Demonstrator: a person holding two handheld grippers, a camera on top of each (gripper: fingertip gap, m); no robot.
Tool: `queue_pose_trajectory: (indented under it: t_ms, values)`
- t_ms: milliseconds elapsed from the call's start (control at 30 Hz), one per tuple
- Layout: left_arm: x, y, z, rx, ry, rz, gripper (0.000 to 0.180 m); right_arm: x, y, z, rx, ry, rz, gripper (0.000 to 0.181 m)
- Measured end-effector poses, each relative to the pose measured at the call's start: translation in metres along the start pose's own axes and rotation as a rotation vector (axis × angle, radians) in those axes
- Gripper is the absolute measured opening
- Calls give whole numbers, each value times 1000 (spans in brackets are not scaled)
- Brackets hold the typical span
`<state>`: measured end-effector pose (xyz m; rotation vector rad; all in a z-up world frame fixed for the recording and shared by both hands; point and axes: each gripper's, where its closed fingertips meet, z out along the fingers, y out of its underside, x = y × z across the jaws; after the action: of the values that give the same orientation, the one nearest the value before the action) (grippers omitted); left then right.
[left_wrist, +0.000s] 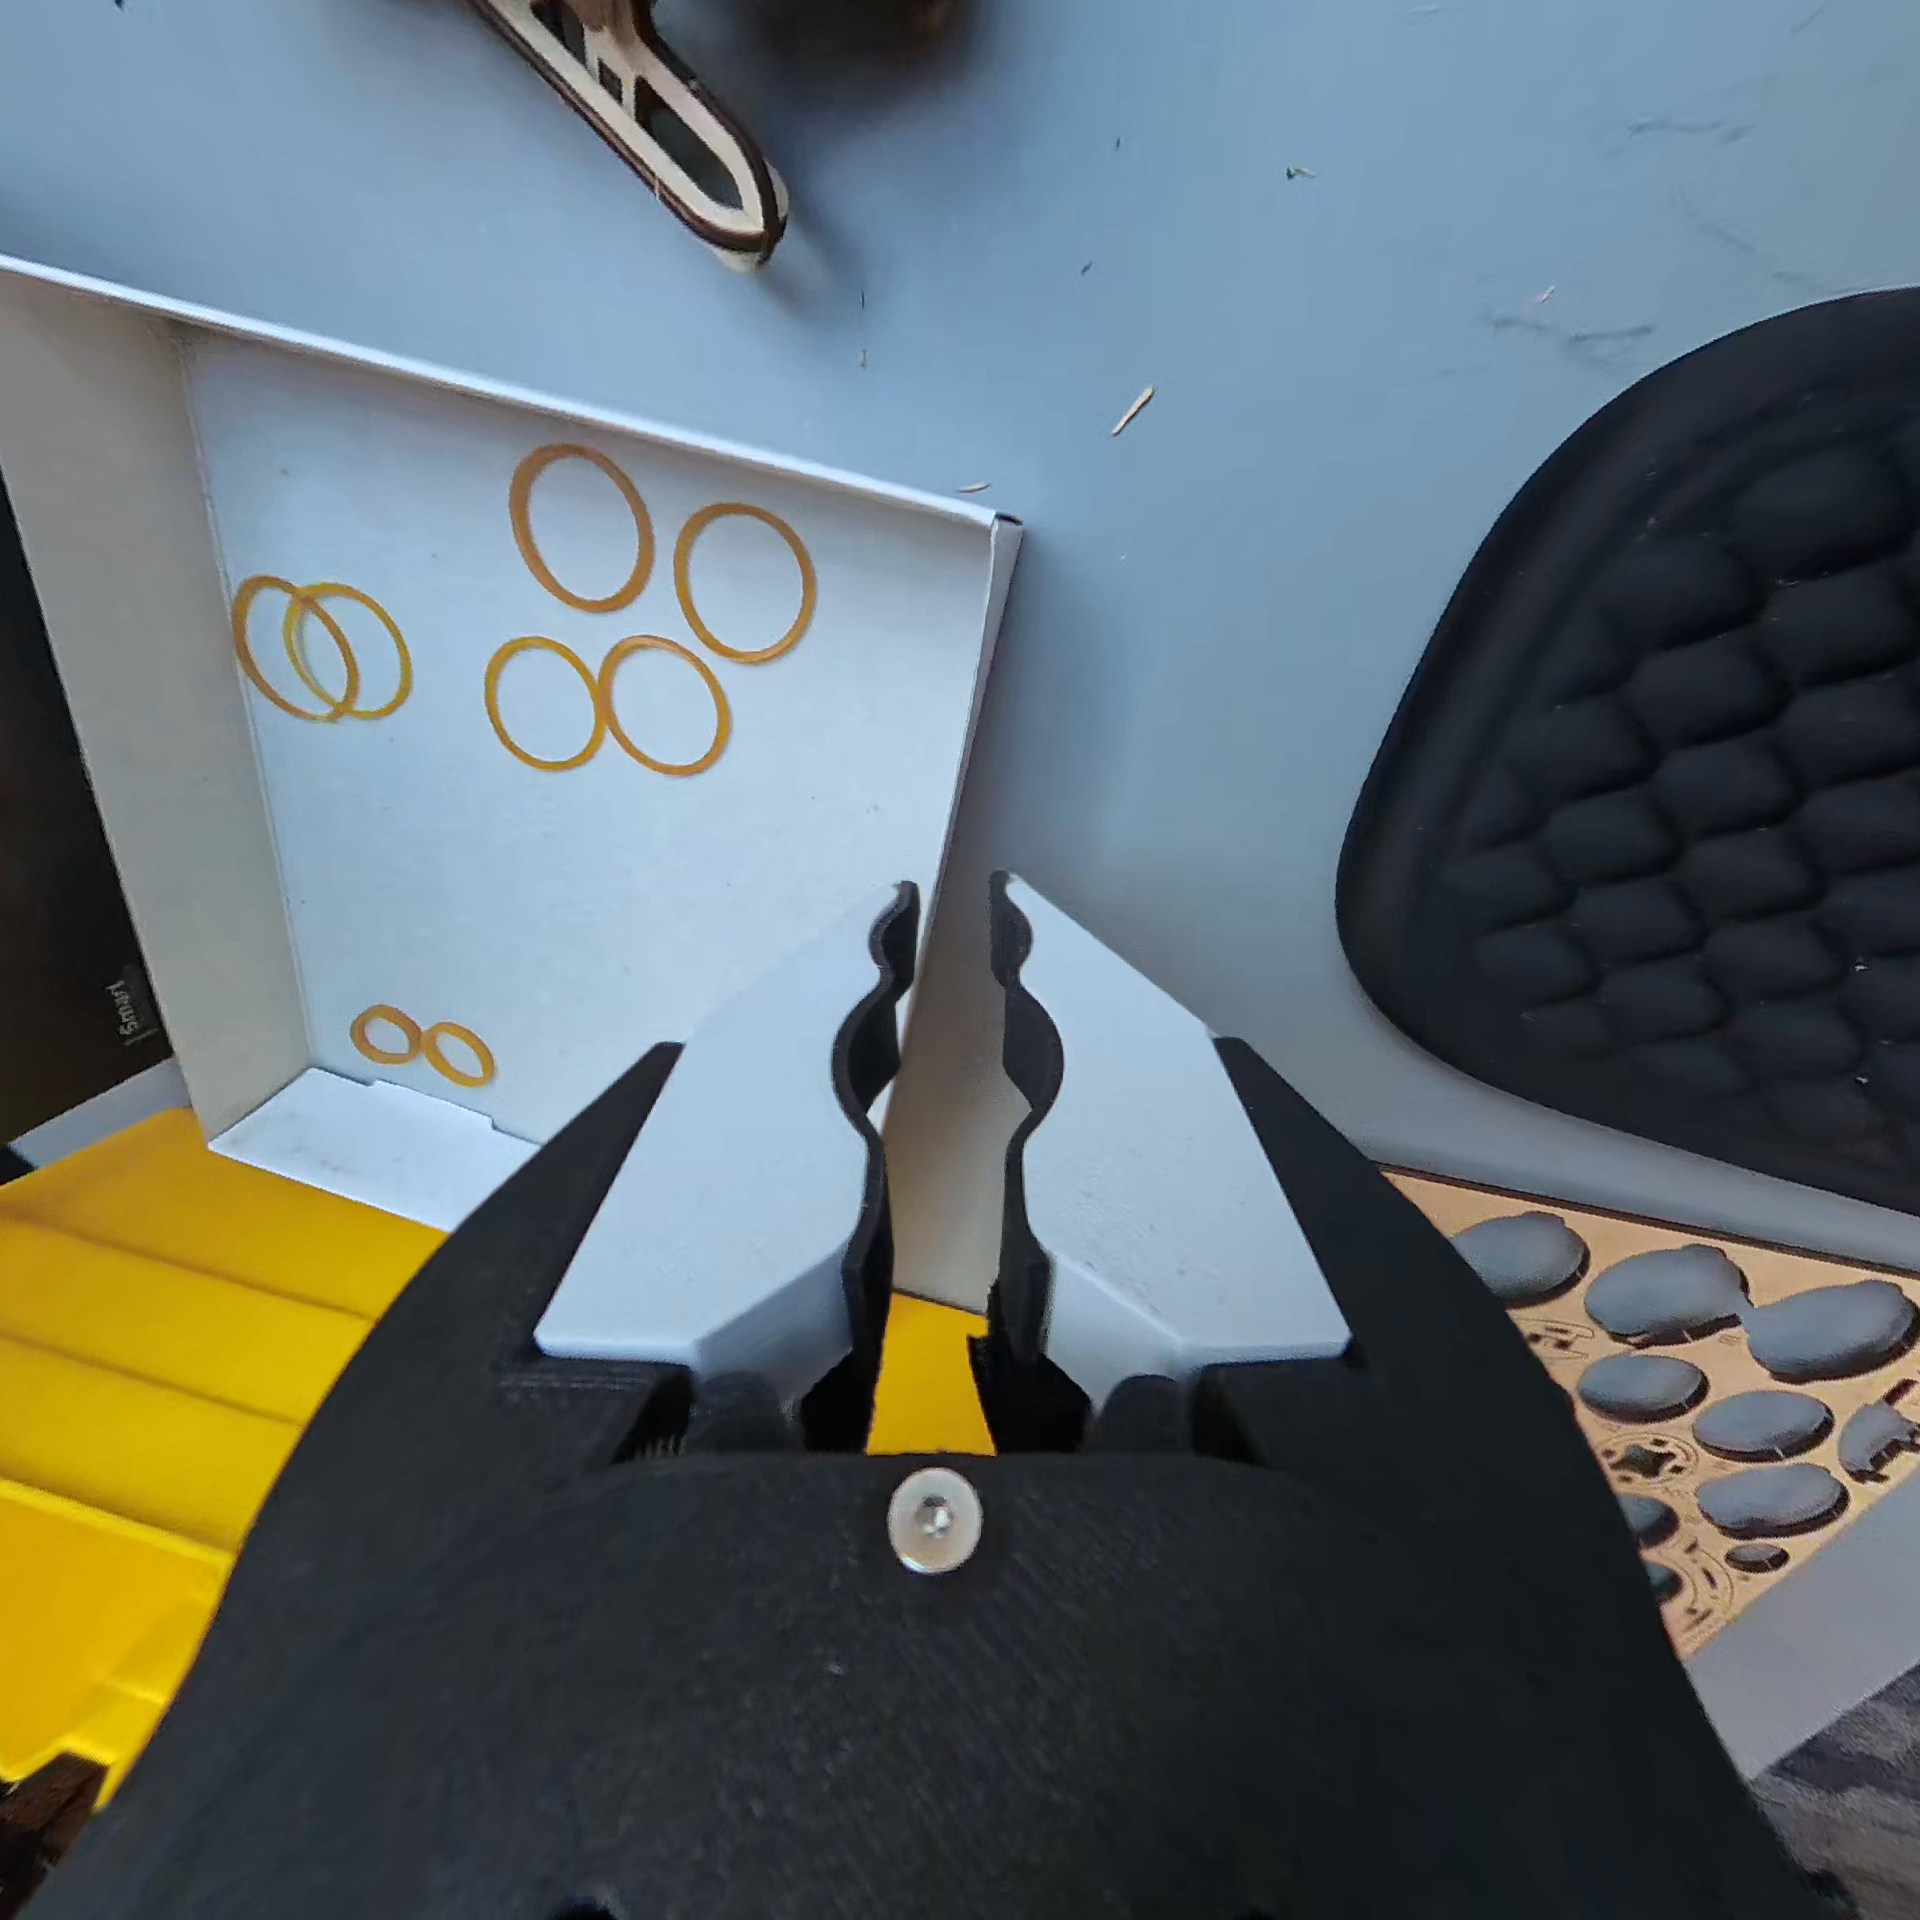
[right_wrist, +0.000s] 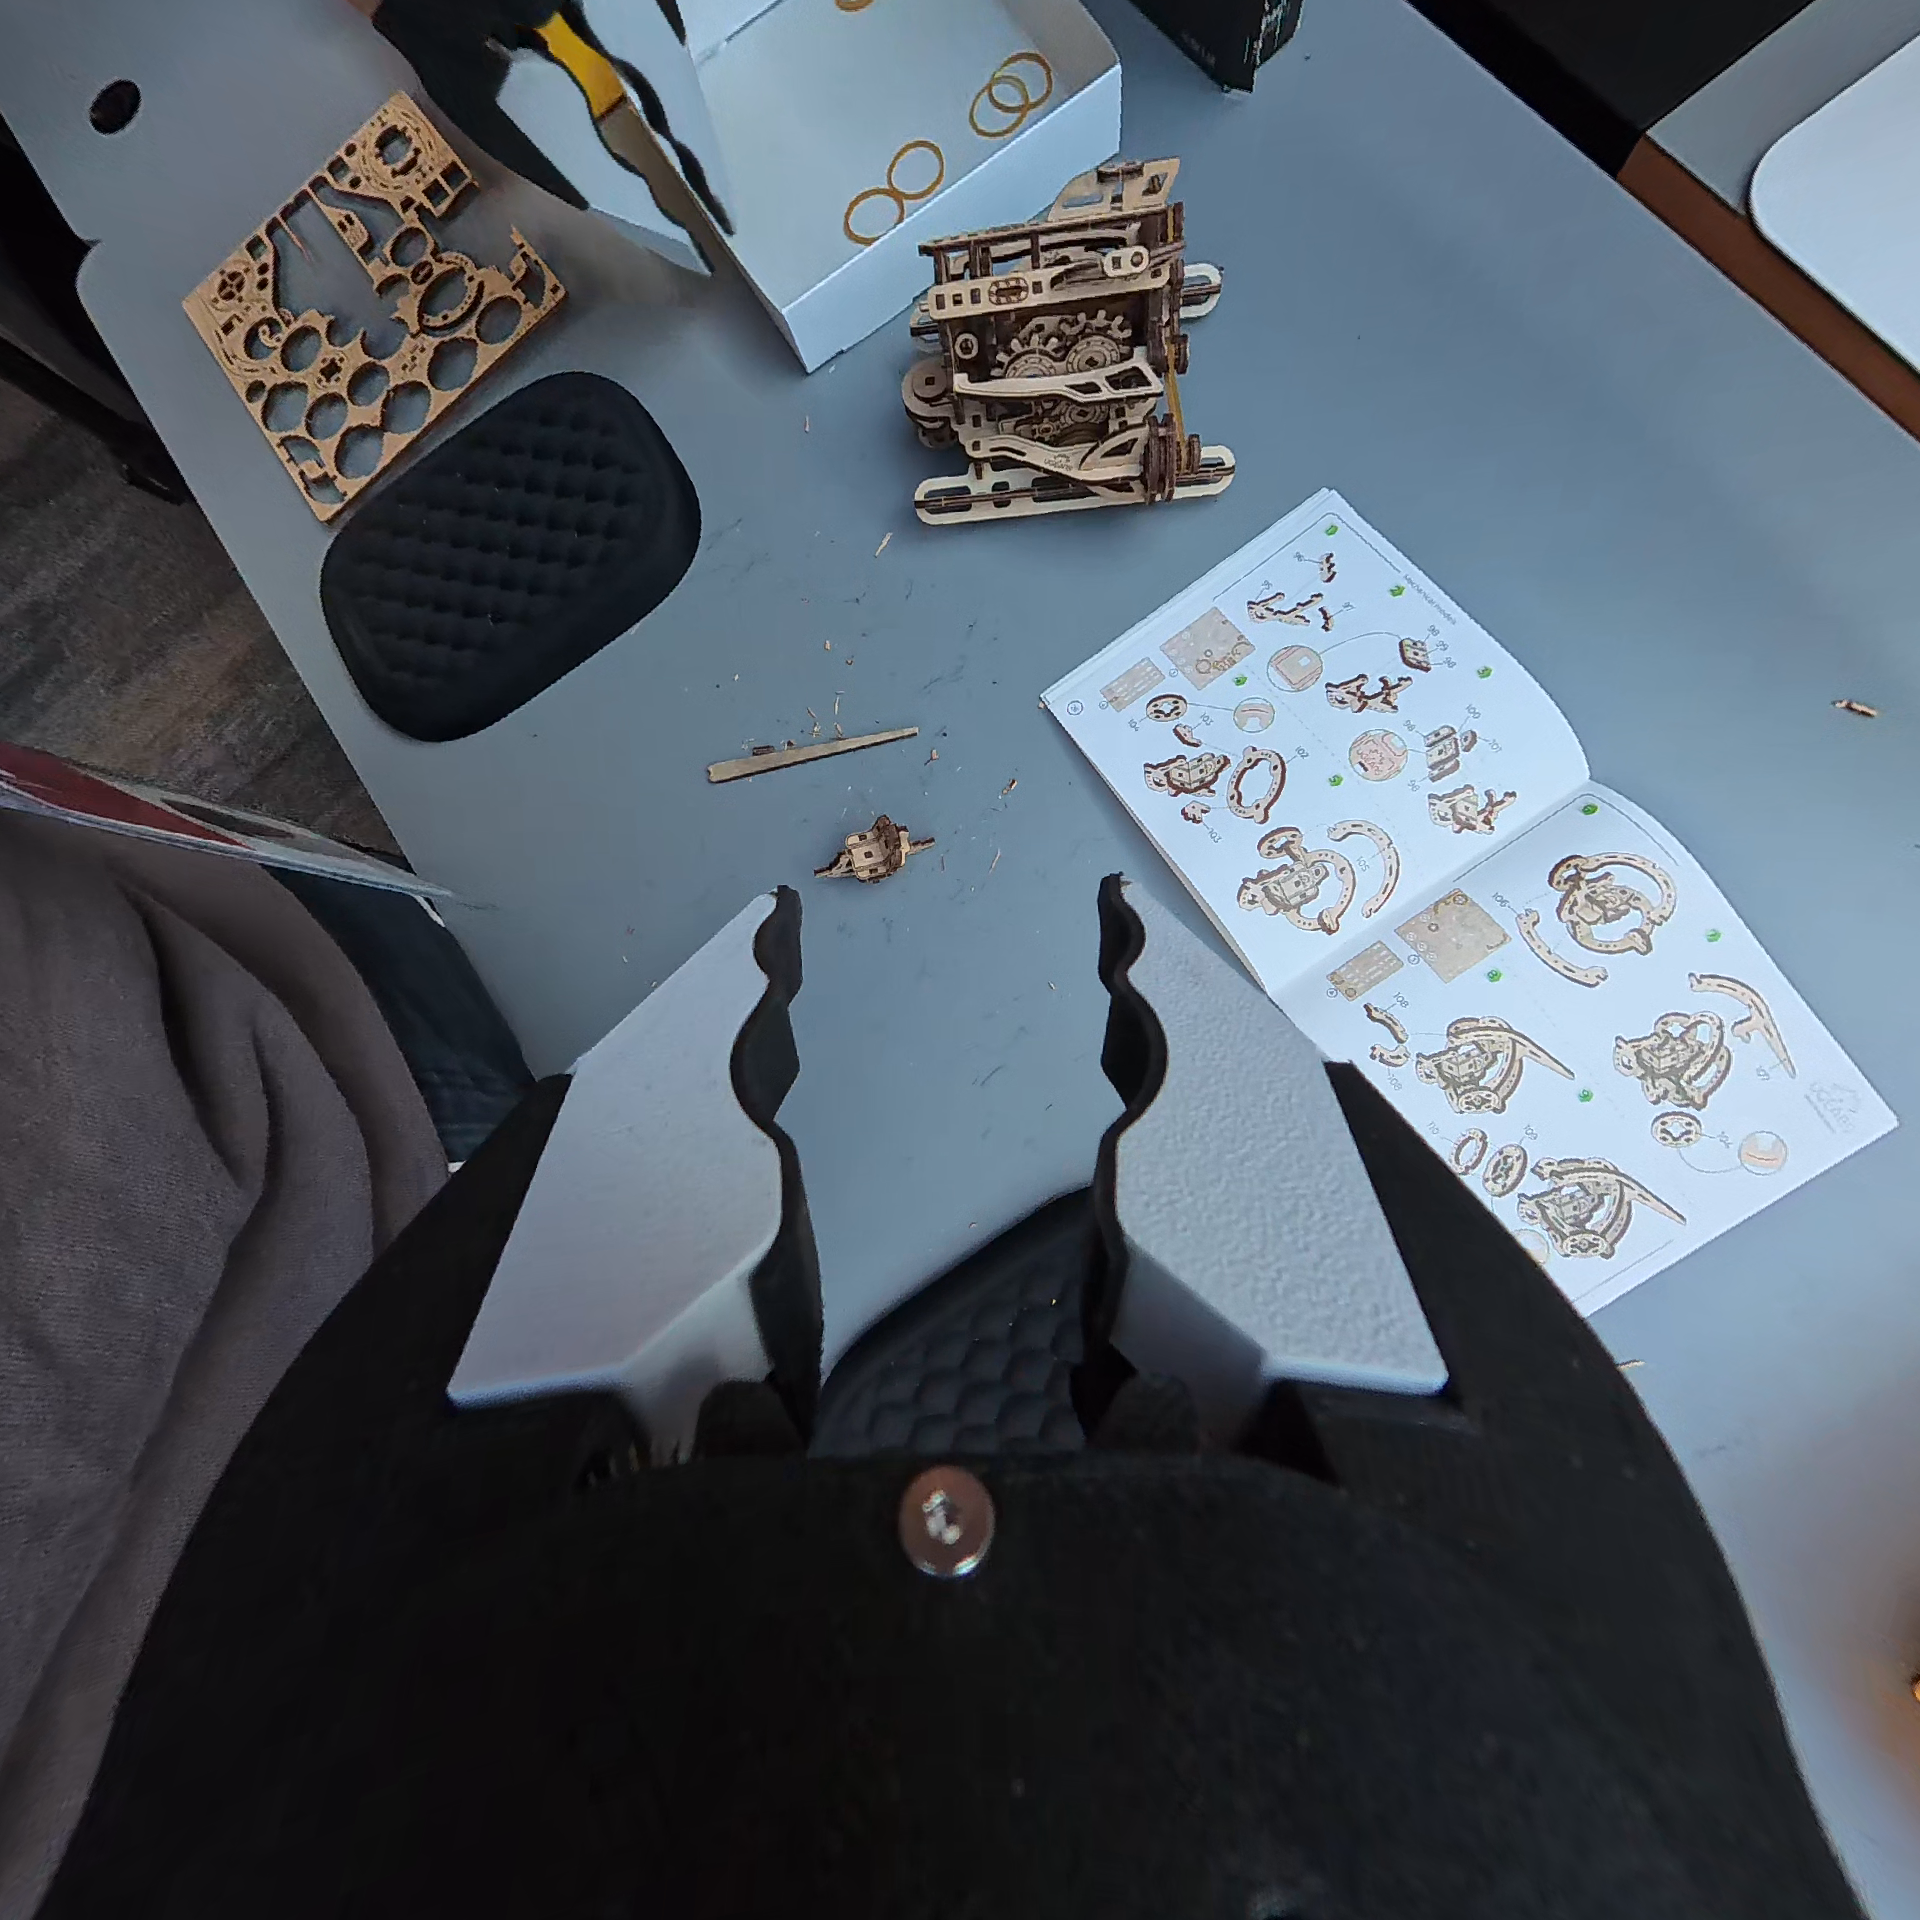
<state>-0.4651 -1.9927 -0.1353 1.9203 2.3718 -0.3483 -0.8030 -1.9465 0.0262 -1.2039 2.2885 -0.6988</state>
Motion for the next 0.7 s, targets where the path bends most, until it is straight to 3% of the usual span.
queue_pose_trajectory:
  t_ms: [100,467,700]
  values:
    - [-2,5,8,-24,-6,-53,1,0,3,-2,3,6,8,57]
    - [-13,6,18,-9,13,-222,2,-6,7,-4,9,10,9,57]
    - [-28,8,23,-23,-16,-225,2,-9,7,-4,6,3,-3,57]
